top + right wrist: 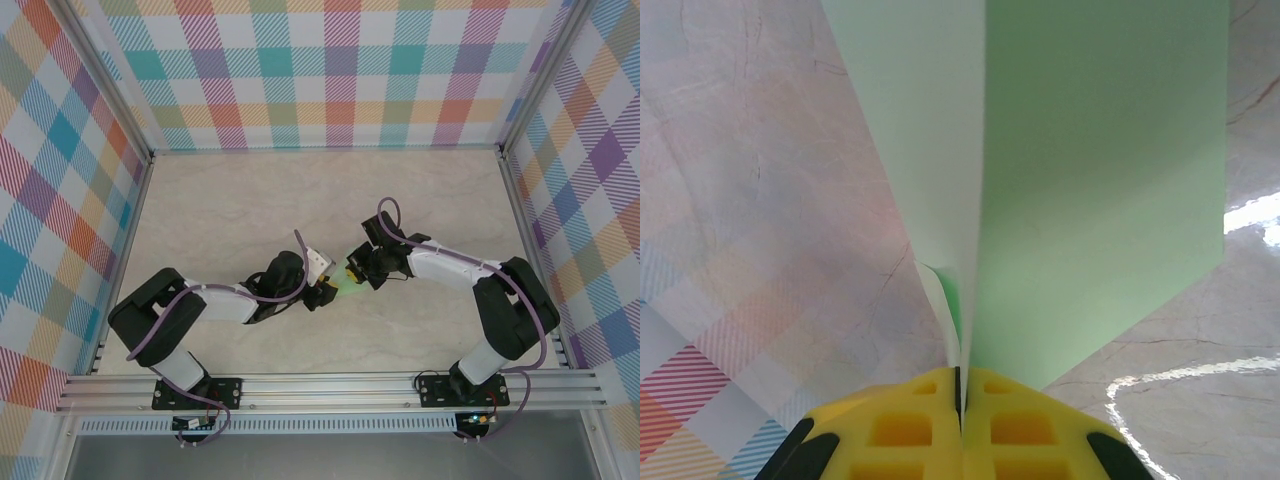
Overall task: Fold a paper plane with a square sheet of paper (pick it up from the middle)
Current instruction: Fourth fold the wing at the center of the table.
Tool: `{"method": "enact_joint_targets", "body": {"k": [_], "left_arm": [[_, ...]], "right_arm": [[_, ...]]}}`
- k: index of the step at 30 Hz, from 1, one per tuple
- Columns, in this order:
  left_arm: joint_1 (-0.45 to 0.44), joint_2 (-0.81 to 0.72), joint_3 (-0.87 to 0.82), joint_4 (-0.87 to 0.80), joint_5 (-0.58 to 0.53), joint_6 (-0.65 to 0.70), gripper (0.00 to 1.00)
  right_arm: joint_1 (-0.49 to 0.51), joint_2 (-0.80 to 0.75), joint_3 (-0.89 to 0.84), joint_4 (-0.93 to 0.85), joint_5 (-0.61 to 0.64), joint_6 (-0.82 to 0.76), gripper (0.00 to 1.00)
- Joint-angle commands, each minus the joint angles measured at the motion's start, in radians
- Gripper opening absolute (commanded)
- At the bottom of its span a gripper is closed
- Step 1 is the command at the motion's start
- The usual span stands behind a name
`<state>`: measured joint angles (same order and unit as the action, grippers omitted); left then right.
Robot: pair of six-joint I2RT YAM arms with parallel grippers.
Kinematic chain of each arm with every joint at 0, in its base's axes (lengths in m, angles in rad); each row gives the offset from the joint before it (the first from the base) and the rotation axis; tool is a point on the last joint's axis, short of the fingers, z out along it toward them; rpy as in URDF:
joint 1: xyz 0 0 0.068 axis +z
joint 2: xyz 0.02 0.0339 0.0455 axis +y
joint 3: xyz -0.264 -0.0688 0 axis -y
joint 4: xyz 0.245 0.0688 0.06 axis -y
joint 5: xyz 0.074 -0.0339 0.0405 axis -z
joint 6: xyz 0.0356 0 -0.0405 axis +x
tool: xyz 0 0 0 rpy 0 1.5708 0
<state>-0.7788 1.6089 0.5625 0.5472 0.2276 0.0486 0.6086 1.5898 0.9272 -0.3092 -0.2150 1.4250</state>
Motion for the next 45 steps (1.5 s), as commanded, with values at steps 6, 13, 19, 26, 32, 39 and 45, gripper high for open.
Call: {"method": "enact_joint_targets", "body": {"k": [6, 13, 19, 26, 32, 39, 45], "left_arm": [[-0.017, 0.075, -0.019, 0.136, 0.062, 0.048, 0.33], [-0.019, 0.094, -0.013, 0.163, 0.081, 0.038, 0.18], [-0.02, 0.092, -0.014, 0.147, 0.084, 0.024, 0.13], [-0.02, 0.113, -0.002, 0.114, 0.07, -0.026, 0.13], [-0.02, 0.113, -0.013, 0.113, 0.096, -0.06, 0.13], [-0.019, 0.092, -0.005, 0.066, 0.102, -0.023, 0.13], [-0.022, 0.074, 0.022, -0.001, 0.123, 0.017, 0.13]], "right_arm": [[-0.018, 0.019, 0.024, -0.015, -0.091, 0.008, 0.04], [-0.026, 0.026, 0.021, -0.018, -0.11, -0.003, 0.09], [-0.039, 0.02, 0.011, -0.018, -0.122, -0.044, 0.21], [-0.058, -0.048, -0.02, -0.011, -0.093, -0.252, 0.54], [-0.058, -0.055, -0.062, 0.049, -0.143, -0.404, 0.61], [-0.085, -0.034, 0.001, -0.1, -0.066, -0.448, 0.6], [-0.096, 0.061, 0.113, -0.199, -0.057, -0.452, 0.52]]}}
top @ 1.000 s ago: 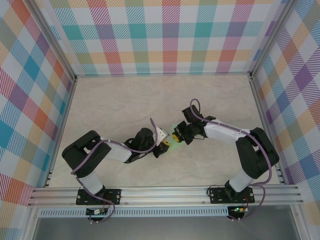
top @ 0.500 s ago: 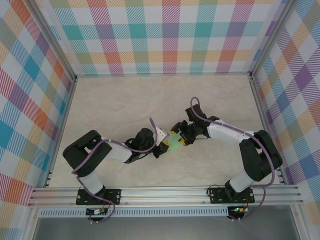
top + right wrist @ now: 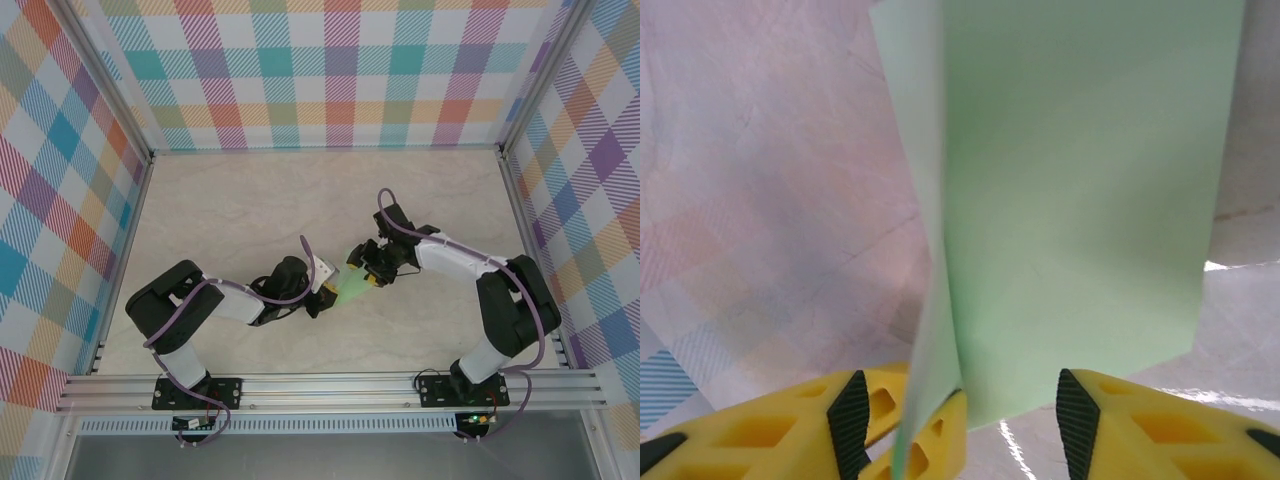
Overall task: Fold a paper plane with a square sheet of paper (pick it up from the middle)
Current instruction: Fourth fold the wing at the center of the table.
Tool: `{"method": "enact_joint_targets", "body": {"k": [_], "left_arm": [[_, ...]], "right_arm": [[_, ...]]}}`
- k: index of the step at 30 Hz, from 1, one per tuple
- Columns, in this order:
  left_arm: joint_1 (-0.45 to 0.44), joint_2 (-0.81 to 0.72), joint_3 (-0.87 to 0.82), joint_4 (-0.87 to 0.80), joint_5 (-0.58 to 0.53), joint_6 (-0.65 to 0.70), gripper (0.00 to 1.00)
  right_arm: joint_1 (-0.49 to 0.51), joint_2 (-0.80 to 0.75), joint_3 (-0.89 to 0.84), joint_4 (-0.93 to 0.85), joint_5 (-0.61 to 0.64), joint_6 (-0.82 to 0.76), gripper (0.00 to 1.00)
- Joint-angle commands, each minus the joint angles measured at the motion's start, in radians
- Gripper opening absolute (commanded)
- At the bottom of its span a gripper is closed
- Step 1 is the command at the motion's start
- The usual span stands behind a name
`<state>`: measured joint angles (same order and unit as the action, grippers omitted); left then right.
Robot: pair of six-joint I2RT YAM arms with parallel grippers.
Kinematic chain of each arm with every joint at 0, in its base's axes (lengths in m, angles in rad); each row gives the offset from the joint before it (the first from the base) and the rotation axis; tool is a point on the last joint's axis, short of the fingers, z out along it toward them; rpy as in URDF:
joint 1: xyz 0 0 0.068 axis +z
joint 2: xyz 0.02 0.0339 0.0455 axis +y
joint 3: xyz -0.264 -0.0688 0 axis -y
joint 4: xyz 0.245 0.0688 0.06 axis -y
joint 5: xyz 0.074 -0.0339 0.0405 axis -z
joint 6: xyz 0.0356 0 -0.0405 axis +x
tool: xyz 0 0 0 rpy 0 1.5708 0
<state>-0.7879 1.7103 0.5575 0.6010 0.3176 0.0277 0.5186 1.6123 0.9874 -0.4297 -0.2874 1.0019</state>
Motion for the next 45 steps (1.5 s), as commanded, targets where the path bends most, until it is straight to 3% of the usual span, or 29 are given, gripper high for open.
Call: {"method": "enact_joint_targets", "body": {"k": [1, 4, 9, 16, 21, 27, 37, 45], "left_arm": [[-0.014, -0.029, 0.03, -0.064, 0.037, 0.042, 0.13], [-0.019, -0.031, 0.034, -0.085, 0.039, 0.05, 0.13], [-0.021, -0.031, 0.03, -0.086, 0.038, 0.048, 0.12], [-0.026, -0.036, 0.028, -0.108, 0.045, 0.062, 0.07], [-0.03, -0.044, 0.035, -0.128, 0.047, 0.062, 0.08], [-0.03, -0.039, 0.048, -0.029, 0.077, -0.032, 0.2], [-0.031, 0.002, 0.059, 0.019, 0.057, -0.105, 0.14], [-0.032, -0.001, 0.044, 0.031, 0.02, -0.268, 0.18]], "right_arm": [[-0.008, 0.046, 0.066, -0.089, 0.017, -0.032, 0.51], [-0.011, 0.076, 0.108, -0.138, 0.022, -0.04, 0.44], [-0.012, 0.104, 0.139, -0.181, 0.022, -0.063, 0.21], [-0.014, 0.136, 0.187, -0.252, 0.06, -0.109, 0.07], [-0.013, 0.137, 0.191, -0.256, 0.058, -0.108, 0.05], [-0.013, 0.127, 0.172, -0.236, 0.029, -0.098, 0.05], [-0.014, 0.129, 0.16, -0.229, 0.027, -0.097, 0.05], [-0.014, 0.123, 0.146, -0.211, 0.016, -0.09, 0.08]]}}
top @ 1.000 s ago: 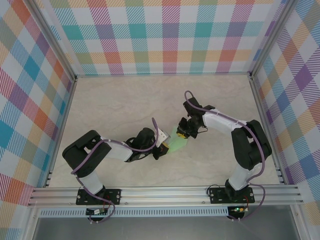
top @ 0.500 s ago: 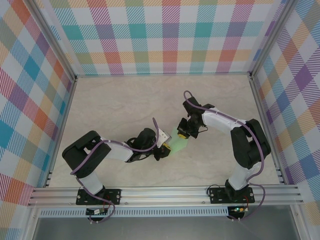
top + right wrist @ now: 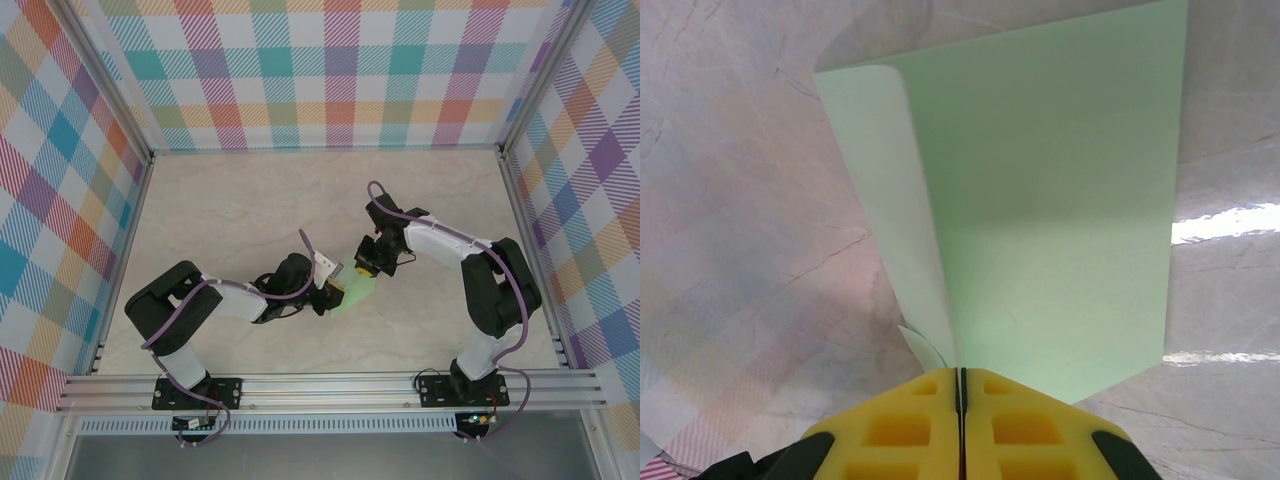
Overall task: Fold a paper plane with a square sheet of paper (pick it up from the middle)
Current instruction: Fourth fold the wing at the center of the table.
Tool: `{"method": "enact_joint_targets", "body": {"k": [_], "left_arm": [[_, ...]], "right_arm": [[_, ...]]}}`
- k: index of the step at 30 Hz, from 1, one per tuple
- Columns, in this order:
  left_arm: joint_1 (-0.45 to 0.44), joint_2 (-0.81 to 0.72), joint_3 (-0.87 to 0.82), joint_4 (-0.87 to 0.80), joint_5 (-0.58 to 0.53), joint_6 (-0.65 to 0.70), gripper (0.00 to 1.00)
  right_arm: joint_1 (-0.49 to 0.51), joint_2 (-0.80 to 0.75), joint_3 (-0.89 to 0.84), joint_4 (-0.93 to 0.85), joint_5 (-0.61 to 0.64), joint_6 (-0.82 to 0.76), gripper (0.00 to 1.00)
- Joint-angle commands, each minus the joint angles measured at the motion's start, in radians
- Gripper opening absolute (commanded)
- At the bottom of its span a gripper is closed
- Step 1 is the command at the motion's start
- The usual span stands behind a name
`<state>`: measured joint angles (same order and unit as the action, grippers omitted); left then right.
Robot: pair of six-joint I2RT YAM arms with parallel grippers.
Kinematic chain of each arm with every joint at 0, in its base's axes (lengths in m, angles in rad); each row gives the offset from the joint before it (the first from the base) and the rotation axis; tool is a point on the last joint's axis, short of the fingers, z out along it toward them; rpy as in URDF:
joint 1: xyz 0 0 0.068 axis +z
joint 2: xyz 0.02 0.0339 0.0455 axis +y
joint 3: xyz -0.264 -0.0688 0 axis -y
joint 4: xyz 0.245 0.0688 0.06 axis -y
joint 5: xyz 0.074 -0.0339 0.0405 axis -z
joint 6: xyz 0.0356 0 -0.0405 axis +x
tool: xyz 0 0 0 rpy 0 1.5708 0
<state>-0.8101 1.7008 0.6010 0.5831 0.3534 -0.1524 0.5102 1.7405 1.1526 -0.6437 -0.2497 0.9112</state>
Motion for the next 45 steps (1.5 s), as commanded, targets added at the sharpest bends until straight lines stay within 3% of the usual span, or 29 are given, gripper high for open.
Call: {"method": "enact_joint_targets", "body": {"k": [1, 6, 10, 17, 20, 28, 45], "left_arm": [[-0.01, 0.011, 0.0, 0.057, -0.017, -0.107, 0.18], [-0.019, 0.027, 0.006, 0.082, -0.052, -0.184, 0.2], [-0.025, 0.05, 0.012, 0.083, -0.059, -0.181, 0.13], [-0.028, 0.052, -0.01, 0.101, -0.06, -0.187, 0.08], [-0.028, 0.05, -0.017, 0.111, -0.063, -0.228, 0.08], [-0.026, 0.045, 0.03, 0.035, -0.059, -0.38, 0.06], [0.003, 0.09, 0.052, 0.038, -0.009, -0.563, 0.07]], "right_arm": [[-0.006, -0.007, -0.021, 0.007, -0.023, 0.001, 0.08], [-0.006, -0.02, -0.034, 0.024, -0.031, 0.012, 0.11], [-0.006, -0.032, -0.039, 0.027, -0.031, 0.014, 0.15], [-0.007, -0.16, -0.127, 0.133, 0.0, -0.027, 0.49], [-0.007, -0.224, -0.207, 0.226, -0.006, -0.054, 0.54], [-0.006, -0.291, -0.354, 0.389, -0.072, -0.135, 0.53], [-0.005, -0.132, -0.318, 0.438, -0.121, -0.127, 0.47]]}}
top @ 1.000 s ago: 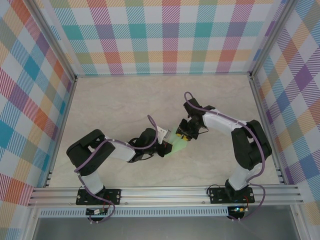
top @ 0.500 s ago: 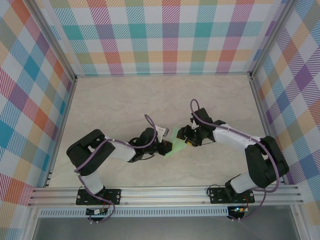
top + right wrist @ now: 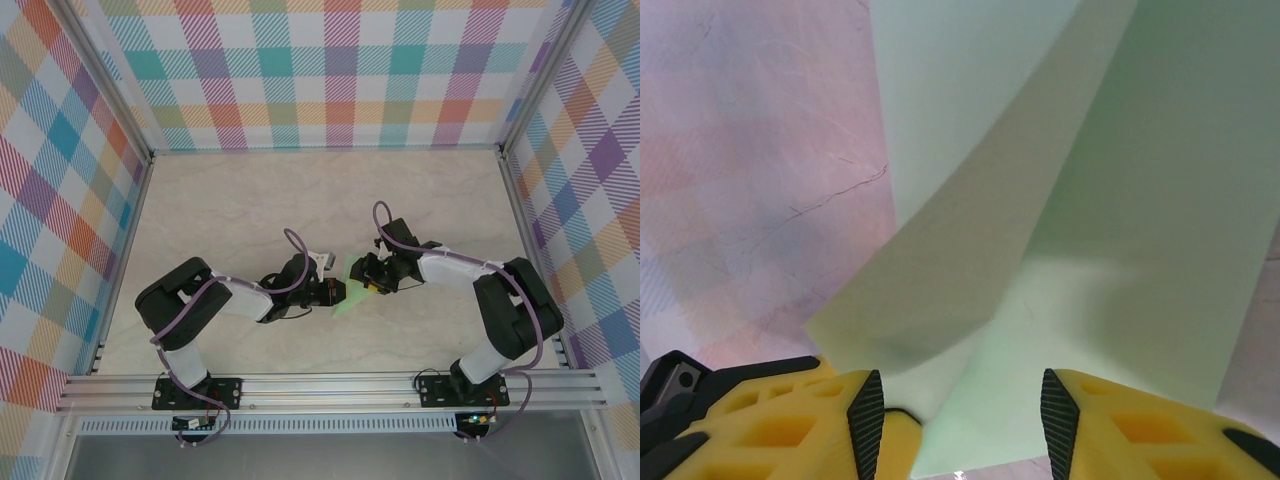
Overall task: Fold a paper plane with a square sheet of paper (pick it up from the middle)
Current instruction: Fourth fold the wing at the center of the table.
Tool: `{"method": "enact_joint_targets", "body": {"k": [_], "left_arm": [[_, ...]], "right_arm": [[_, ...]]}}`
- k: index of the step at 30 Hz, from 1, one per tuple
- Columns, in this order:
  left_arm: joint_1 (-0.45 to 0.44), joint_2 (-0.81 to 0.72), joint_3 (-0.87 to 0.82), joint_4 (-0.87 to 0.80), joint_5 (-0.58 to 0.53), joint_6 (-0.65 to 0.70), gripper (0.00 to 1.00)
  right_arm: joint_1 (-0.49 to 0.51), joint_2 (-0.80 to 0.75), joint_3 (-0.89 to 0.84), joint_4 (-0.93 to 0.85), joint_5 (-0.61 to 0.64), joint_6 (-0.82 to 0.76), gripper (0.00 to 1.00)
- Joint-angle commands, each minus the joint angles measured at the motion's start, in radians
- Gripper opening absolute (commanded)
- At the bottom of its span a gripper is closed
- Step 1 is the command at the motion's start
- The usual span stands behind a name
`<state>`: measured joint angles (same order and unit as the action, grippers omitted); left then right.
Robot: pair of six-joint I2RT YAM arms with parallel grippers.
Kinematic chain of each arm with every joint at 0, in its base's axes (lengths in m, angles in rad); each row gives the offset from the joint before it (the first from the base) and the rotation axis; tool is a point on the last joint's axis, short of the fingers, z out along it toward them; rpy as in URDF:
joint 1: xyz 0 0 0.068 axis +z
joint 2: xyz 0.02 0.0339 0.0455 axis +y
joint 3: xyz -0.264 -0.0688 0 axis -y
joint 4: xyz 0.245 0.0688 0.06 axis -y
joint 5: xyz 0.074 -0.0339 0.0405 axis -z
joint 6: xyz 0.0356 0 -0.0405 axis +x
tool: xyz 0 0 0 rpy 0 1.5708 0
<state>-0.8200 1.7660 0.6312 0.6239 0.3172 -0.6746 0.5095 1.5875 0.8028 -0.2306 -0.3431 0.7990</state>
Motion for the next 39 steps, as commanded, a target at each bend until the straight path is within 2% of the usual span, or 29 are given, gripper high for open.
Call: {"method": "enact_joint_targets", "body": {"k": [1, 7, 18, 25, 29, 32, 39], "left_arm": [[0.015, 0.029, 0.021, -0.002, 0.028, -0.051, 0.08], [0.033, 0.043, 0.021, 0.001, 0.039, -0.092, 0.14], [0.055, 0.017, 0.018, -0.024, 0.046, -0.102, 0.17], [0.072, -0.093, -0.003, -0.133, 0.005, -0.099, 0.33], [0.077, -0.137, -0.004, -0.199, -0.003, -0.098, 0.39], [0.079, -0.147, 0.007, -0.224, 0.023, -0.103, 0.39], [0.084, -0.092, 0.045, -0.202, 0.127, -0.117, 0.19]], "right_arm": [[-0.005, 0.029, 0.035, 0.026, -0.029, -0.017, 0.47], [-0.004, 0.068, 0.047, 0.014, -0.016, -0.015, 0.47], [-0.004, 0.11, 0.067, -0.023, 0.014, -0.016, 0.48], [-0.003, 0.137, 0.091, -0.074, 0.051, -0.025, 0.51], [0.009, 0.159, 0.111, -0.105, 0.072, -0.037, 0.52], [0.022, 0.174, 0.128, -0.134, 0.092, -0.051, 0.54], [0.036, 0.22, 0.169, -0.214, 0.128, -0.09, 0.57]]}}
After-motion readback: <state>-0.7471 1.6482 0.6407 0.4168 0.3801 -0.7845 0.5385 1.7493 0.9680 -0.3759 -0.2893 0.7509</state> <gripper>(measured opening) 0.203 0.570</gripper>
